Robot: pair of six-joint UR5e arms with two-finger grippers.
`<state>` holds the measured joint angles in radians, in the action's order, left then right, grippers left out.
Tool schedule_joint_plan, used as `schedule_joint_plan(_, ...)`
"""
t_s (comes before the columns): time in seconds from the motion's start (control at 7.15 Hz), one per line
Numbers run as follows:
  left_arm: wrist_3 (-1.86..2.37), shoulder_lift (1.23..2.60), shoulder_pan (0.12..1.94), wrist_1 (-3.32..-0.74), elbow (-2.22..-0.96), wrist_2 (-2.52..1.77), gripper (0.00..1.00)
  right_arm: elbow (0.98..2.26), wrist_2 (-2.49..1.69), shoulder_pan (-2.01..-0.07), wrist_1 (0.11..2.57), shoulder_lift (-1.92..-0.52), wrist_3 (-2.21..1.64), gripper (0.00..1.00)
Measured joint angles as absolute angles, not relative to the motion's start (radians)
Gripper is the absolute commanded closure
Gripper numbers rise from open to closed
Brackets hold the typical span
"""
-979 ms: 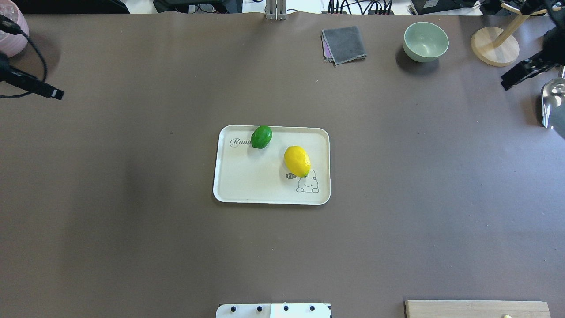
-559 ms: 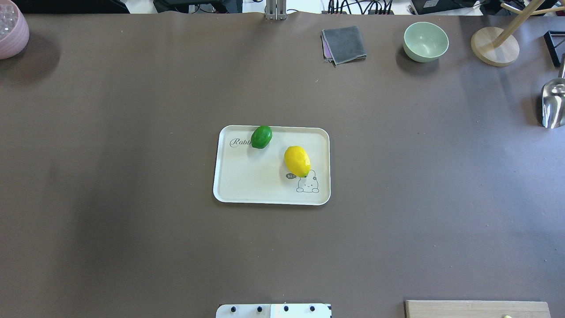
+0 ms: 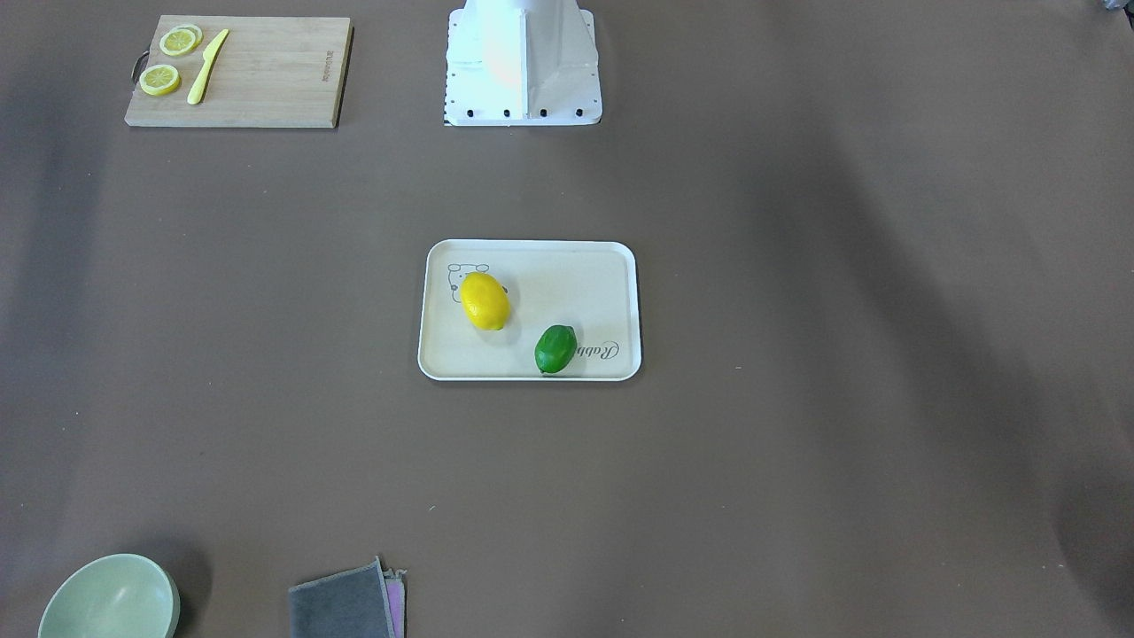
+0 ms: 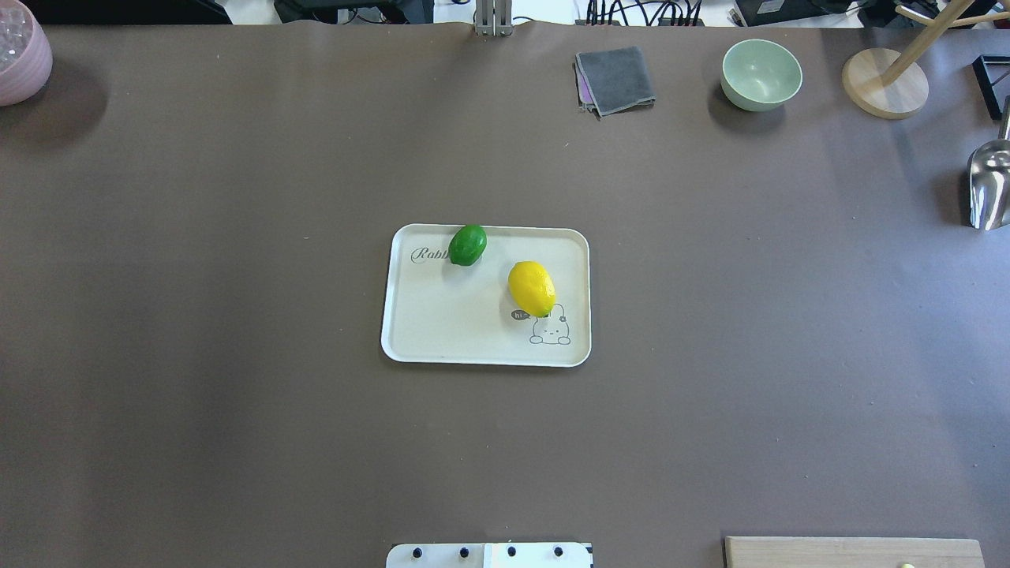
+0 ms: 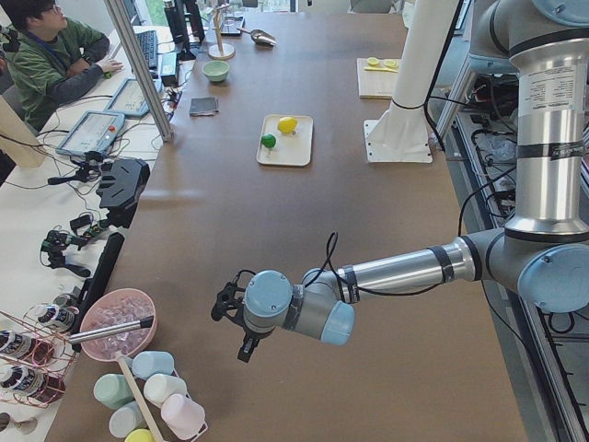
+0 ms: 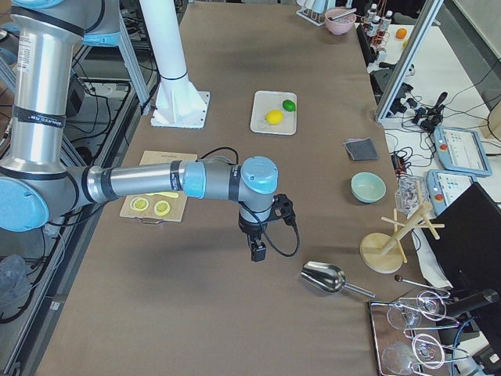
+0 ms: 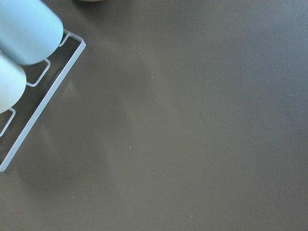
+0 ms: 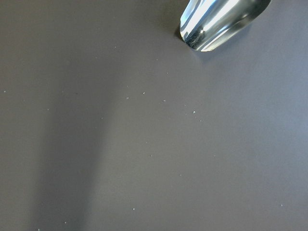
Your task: Place all lemons on tray
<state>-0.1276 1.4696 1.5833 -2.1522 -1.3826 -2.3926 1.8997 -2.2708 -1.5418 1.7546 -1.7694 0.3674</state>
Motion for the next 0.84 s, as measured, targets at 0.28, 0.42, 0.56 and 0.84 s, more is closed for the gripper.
schedule_joint_plan(0.28, -0.125, 1.441, 1.591, -2.099, -1.425, -2.406, 0.02, 1.883, -2.316, -1.543, 1.754, -1.770, 0.368, 0.00)
schedule_joint_plan(0.42, -0.125, 1.441, 1.593, -1.931, -1.518, -2.424, 0.02, 1.880, -2.324, -1.543, 1.753, -1.770, 0.368, 0.00)
schedule_joint_plan(0.56, -0.129, 1.443, 1.595, -1.737, -1.631, -2.424, 0.02, 1.878, -2.328, -1.543, 1.753, -1.769, 0.368, 0.00)
schedule_joint_plan(0.84, -0.135, 1.431, 1.600, -1.515, -1.786, -2.360, 0.02, 1.878, -2.332, -1.543, 1.752, -1.769, 0.371, 0.00)
